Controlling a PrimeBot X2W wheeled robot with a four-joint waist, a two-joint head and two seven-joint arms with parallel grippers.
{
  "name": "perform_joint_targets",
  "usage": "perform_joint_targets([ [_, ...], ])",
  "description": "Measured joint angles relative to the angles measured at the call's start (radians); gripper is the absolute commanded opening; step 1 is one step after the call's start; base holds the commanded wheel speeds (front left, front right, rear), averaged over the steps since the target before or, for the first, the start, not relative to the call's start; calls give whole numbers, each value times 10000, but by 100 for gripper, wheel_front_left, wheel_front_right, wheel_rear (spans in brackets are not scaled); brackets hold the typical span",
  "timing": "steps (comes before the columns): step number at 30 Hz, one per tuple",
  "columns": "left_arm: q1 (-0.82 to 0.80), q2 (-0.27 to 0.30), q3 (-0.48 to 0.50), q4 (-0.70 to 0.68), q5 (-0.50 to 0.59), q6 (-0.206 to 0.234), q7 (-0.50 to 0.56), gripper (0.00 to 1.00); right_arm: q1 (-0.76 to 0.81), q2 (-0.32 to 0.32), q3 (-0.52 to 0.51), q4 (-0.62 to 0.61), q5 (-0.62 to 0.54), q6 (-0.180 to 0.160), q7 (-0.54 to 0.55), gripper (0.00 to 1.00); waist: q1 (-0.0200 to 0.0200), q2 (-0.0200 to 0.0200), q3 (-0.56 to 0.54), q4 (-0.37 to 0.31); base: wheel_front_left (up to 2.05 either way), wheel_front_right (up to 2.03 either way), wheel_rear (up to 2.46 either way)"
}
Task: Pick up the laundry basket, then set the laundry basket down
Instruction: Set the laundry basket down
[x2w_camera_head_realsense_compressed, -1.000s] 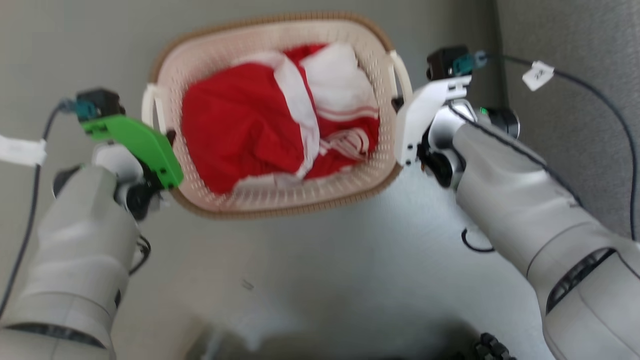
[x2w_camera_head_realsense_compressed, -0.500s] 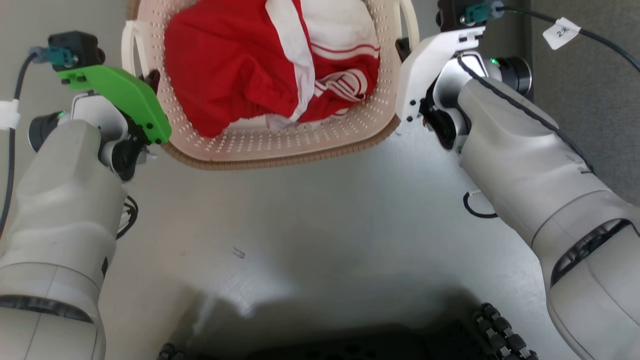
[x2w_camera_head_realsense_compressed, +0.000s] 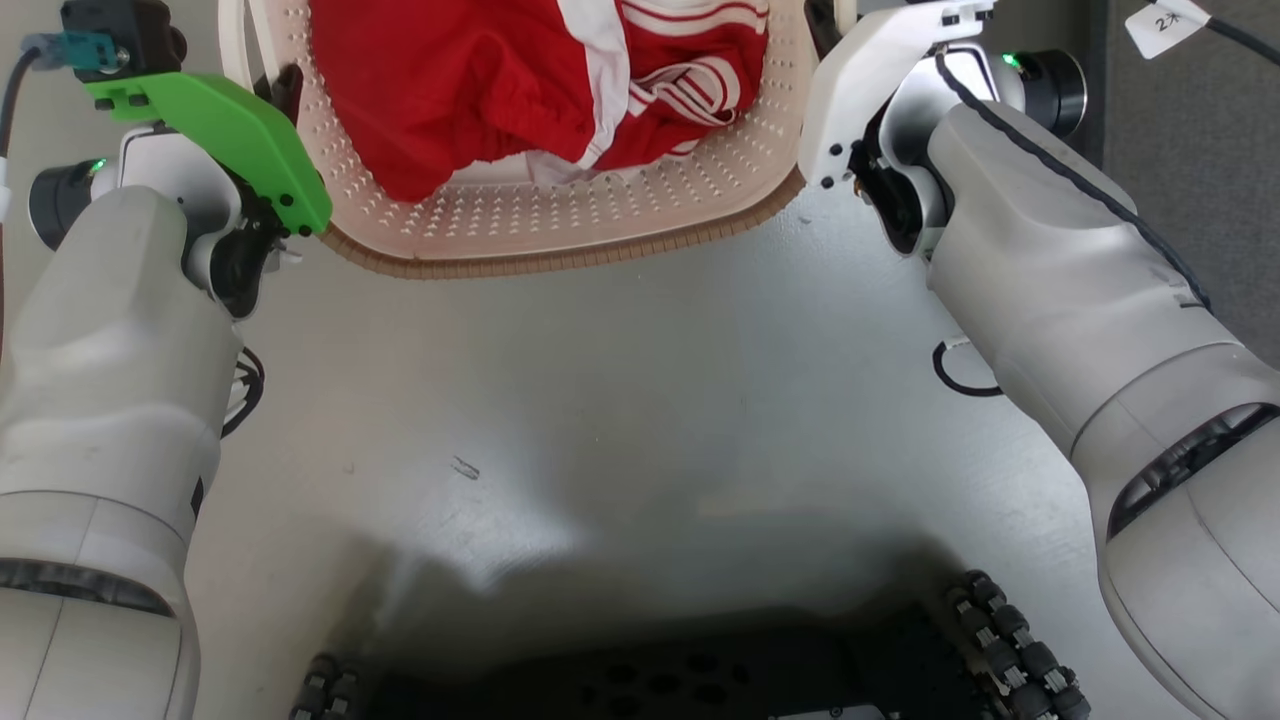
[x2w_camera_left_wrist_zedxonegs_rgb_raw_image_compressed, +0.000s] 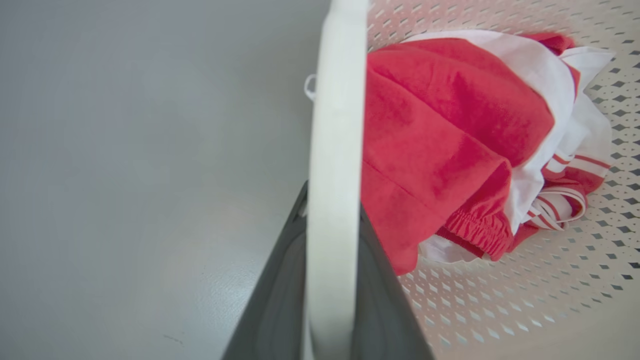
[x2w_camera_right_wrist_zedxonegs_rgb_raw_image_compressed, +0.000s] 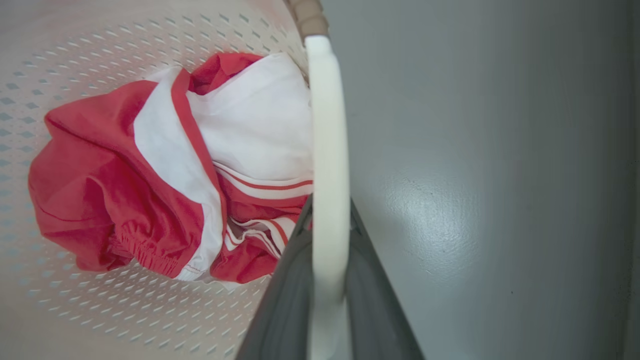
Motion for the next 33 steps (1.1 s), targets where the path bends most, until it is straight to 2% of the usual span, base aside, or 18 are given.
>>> perform_joint_targets([
  [10,-149,-33,-17,84,0,-13,-224,0,-181,75,-90,198,0,-71,-324,0,-1,0,456,22,0,0,0],
  [28,-420,-146,-65,320,0,-21,-307,0,-359,71,-140,320,0,-90,-499,0,-1,0,606,89,0,0,0],
  [29,-423,-159,-73,328,0,-21,-307,18,-359,71,-142,324,0,-107,-499,0,-1,0,603,98,0,0,0],
  [30,-424,-173,-79,339,0,-21,-307,42,-360,71,-140,326,0,-130,-499,16,-1,0,598,107,0,0,0],
  [31,-425,-184,-88,355,0,-21,-309,42,-360,69,-142,326,2,-150,-499,16,-1,0,595,118,0,0,0],
  [32,-426,-184,-100,374,0,-23,-318,77,-358,65,-142,334,6,-163,-499,41,-1,0,592,130,0,0,0],
  [33,-426,-165,-105,408,0,-21,-378,100,-354,29,-144,343,19,-163,-483,56,-1,0,589,142,0,0,0],
])
